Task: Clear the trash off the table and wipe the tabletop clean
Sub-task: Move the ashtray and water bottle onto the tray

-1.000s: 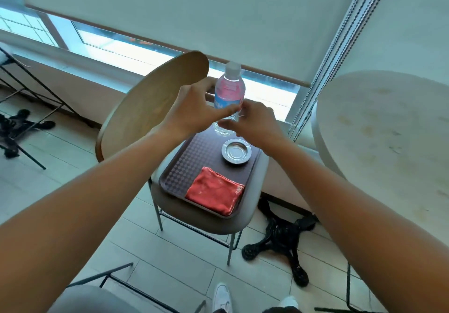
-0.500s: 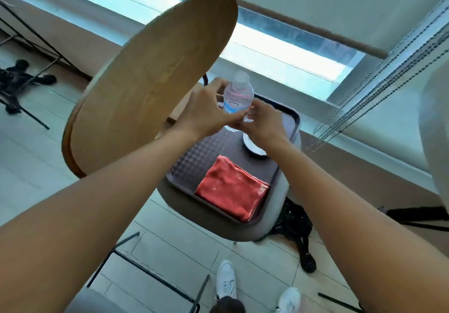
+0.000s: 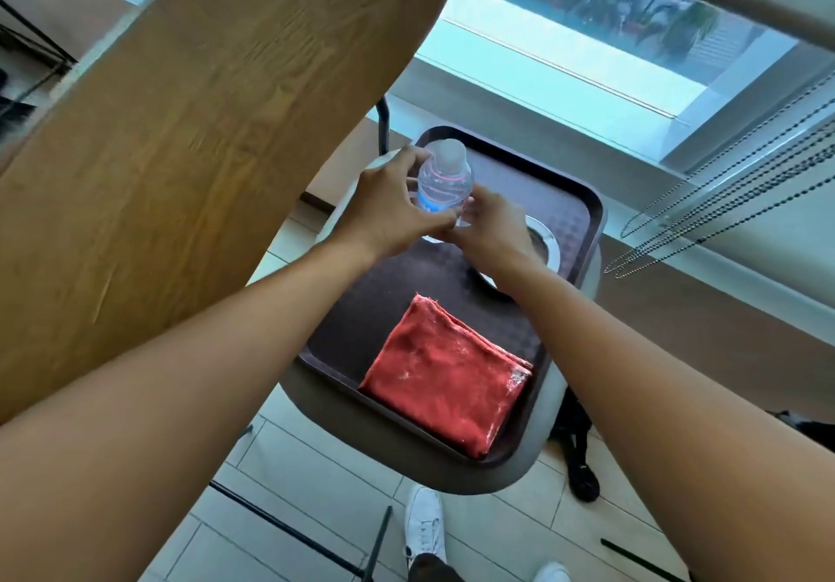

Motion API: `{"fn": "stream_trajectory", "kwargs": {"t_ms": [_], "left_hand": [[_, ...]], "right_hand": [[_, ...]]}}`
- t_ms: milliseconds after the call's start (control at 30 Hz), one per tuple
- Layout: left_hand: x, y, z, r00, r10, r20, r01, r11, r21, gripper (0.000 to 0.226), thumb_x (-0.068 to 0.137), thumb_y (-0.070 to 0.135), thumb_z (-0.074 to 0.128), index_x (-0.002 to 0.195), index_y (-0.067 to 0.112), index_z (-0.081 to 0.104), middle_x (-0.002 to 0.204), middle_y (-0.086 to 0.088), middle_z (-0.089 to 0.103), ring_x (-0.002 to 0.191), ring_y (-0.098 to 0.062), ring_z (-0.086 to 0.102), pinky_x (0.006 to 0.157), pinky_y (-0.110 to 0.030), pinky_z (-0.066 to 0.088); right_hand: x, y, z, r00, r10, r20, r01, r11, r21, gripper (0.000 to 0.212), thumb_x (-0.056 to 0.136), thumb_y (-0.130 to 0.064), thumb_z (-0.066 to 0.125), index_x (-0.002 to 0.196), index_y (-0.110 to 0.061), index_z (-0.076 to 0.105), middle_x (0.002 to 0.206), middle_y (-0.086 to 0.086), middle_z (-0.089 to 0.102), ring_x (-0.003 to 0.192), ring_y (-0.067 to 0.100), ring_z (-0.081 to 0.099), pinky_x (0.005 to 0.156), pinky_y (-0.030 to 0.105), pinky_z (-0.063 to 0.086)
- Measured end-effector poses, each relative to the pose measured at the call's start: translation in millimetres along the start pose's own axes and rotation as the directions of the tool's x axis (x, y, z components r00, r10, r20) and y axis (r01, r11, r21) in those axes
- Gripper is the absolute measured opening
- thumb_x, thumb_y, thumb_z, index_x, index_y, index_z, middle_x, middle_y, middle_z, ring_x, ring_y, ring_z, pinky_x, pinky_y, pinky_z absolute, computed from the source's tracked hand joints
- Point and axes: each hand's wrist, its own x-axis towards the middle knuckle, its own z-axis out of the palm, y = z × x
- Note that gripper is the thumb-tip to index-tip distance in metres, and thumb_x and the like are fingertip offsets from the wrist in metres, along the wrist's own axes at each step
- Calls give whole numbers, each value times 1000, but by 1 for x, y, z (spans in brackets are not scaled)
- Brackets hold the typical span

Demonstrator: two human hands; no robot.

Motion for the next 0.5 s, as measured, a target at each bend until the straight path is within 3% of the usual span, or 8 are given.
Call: {"fn": "stream_trajectory", "kwargs": {"t_ms": [133, 333, 500], "left_hand": [[3, -5, 4, 999, -33, 10, 33, 999, -8, 66, 66, 46, 87, 122, 23, 60, 109, 9, 70, 93, -1, 67, 79, -12, 54], [6, -10, 4, 996, -83, 35, 85, 995, -48, 65, 68, 41, 86, 125, 26, 58, 112, 14, 68, 98, 4, 64, 81, -9, 52], [6, -14, 8, 995, -88, 54, 92, 993, -77, 70, 69, 41, 86, 130, 25, 56, 119, 11, 67, 104, 1, 63, 89, -17, 54]], "right_hand": [[8, 3, 2, 1000, 17, 13, -18, 1000, 15, 53, 63, -33, 88, 112, -21, 72, 100, -3, 77, 95, 13, 72, 89, 41, 57], [11, 6, 6, 1000, 22, 13, -23, 999, 22, 54, 65, -40, 85, 115, -25, 71, 104, -4, 77, 100, 11, 71, 91, 40, 57], [8, 9, 4, 999, 50, 13, -50, 999, 10, 50, 69, -39, 86, 114, -23, 71, 108, -3, 75, 102, 13, 69, 93, 39, 55]]}}
